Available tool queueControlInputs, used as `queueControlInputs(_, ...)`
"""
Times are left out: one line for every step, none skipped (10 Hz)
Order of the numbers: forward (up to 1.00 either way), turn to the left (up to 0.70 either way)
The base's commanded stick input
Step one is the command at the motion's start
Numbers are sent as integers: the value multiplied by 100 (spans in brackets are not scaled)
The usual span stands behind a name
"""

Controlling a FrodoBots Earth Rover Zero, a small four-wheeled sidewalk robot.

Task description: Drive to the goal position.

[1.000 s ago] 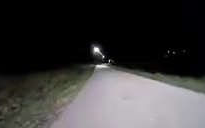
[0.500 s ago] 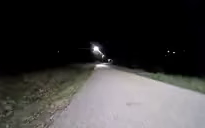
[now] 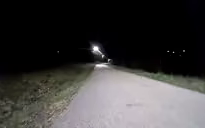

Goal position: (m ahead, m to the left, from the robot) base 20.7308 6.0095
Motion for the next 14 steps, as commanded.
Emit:
queueControlInputs(2,-9)
queueControlInputs(2,-9)
queueControlInputs(2,-9)
queueControlInputs(2,-9)
queueControlInputs(2,-9)
queueControlInputs(2,-9)
queueControlInputs(2,-9)
queueControlInputs(2,-9)
queueControlInputs(2,-9)
queueControlInputs(2,-9)
queueControlInputs(2,-9)
queueControlInputs(2,-9)
queueControlInputs(2,-9)
queueControlInputs(3,-11)
